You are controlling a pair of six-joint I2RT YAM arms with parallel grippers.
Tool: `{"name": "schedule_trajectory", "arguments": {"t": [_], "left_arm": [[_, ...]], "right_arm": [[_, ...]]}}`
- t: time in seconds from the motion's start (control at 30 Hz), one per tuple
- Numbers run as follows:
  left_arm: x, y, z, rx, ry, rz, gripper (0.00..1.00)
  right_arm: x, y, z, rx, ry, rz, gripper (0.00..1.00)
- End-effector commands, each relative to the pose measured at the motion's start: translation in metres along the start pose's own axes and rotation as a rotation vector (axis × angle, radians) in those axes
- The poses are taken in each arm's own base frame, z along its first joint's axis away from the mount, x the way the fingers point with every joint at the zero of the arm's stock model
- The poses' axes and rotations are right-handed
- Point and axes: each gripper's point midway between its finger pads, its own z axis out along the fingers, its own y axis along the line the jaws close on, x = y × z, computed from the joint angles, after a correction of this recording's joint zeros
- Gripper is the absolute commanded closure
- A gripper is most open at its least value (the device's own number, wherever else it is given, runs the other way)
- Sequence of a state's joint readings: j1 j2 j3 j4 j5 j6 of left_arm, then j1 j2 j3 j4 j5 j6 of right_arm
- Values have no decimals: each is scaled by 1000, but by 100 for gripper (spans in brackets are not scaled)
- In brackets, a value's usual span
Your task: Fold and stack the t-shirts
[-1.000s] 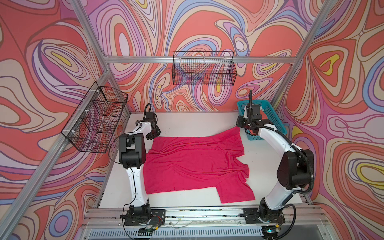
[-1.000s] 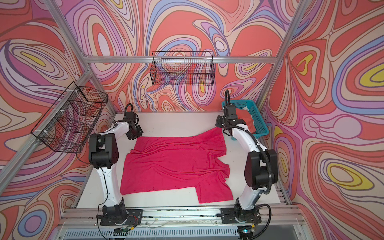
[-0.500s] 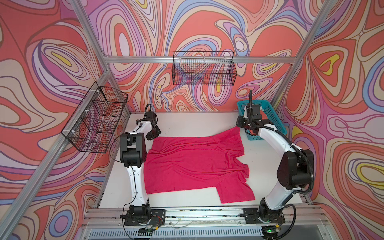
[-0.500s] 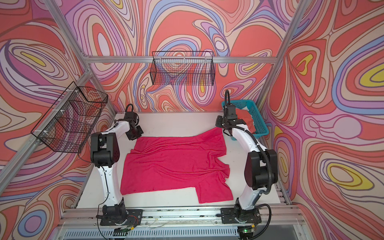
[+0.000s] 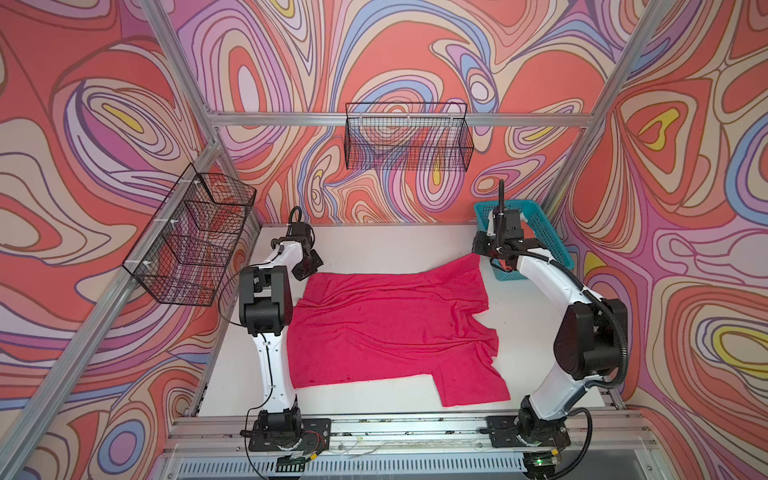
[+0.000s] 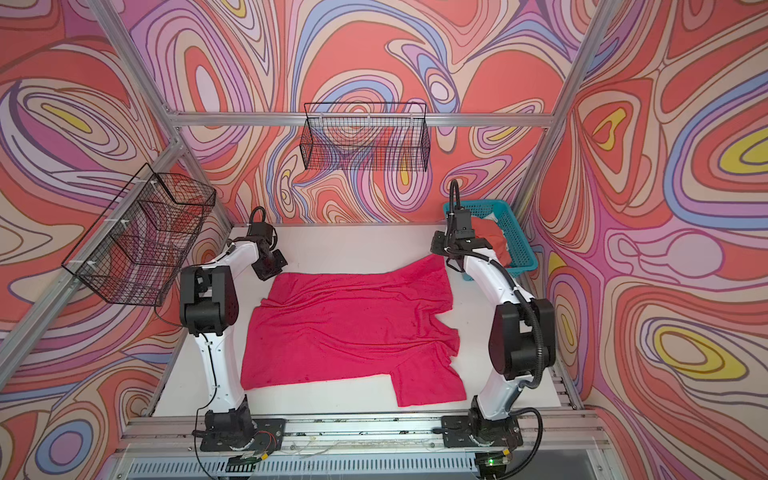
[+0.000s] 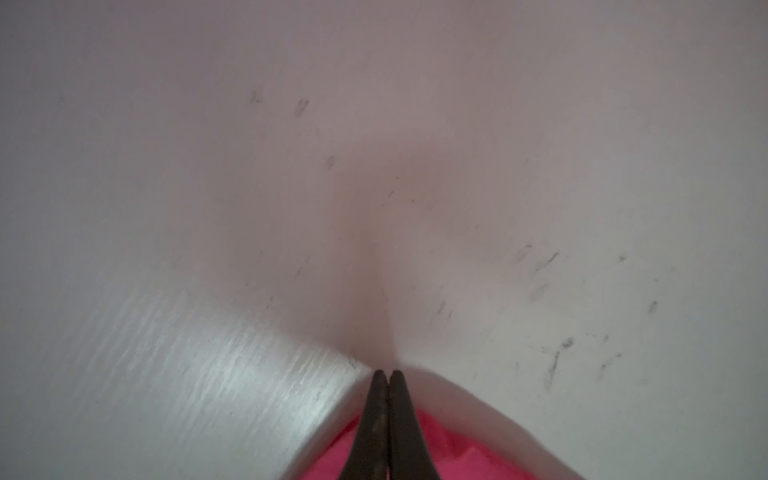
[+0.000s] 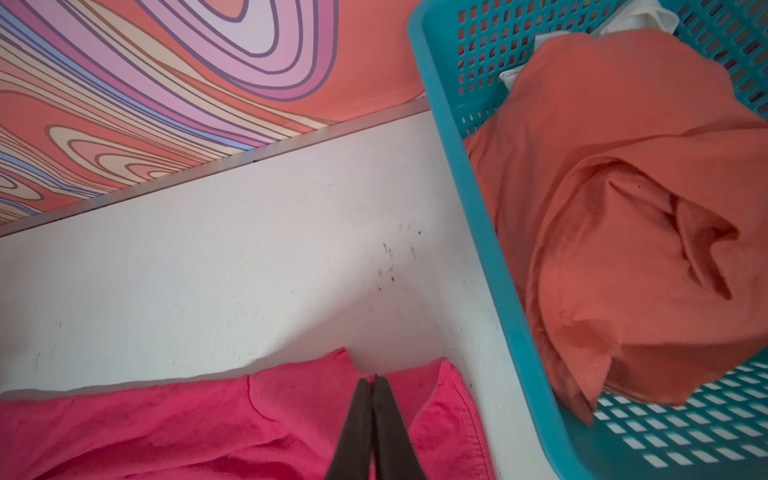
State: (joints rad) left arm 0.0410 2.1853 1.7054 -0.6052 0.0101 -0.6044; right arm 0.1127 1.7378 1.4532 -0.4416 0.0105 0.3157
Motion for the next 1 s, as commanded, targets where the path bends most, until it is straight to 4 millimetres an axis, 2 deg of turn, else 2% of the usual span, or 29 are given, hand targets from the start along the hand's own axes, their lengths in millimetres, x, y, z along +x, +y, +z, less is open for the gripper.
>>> {"name": "schedule_trajectory", "arguments": {"t": [0.0, 0.07, 0.13, 0.27, 0.33, 0.5, 0.7, 0.83, 0.97], "left_arm": [[-38, -22, -59, 107, -140, -45, 100], [-54, -28, -78, 135, -199, -54, 100], [-68, -34, -94, 165, -242, -67, 100], [-88, -42, -108, 211, -291, -88, 100], [-94, -45, -109, 226, -296, -97, 100], [-106, -43, -110, 245, -328, -135, 100], [-109, -43, -100, 256, -309, -141, 100], [-105, -42, -93, 253, -295, -140, 100], [-94, -36, -84, 249, -267, -138, 100]], "right_arm": [[-27, 15, -5, -45, -71, -4, 100], [-42, 19, -8, -56, -118, -7, 100], [-50, 21, 0, -61, -144, -9, 100], [-81, 29, 2, -71, -225, -15, 100], [-92, 33, 9, -75, -239, -21, 100], [-106, 35, 30, -61, -267, -32, 100], [-124, 36, 37, -50, -328, -40, 100], [-123, 39, 44, -62, -315, -35, 100], [-109, 41, 48, -99, -277, -13, 100]]}}
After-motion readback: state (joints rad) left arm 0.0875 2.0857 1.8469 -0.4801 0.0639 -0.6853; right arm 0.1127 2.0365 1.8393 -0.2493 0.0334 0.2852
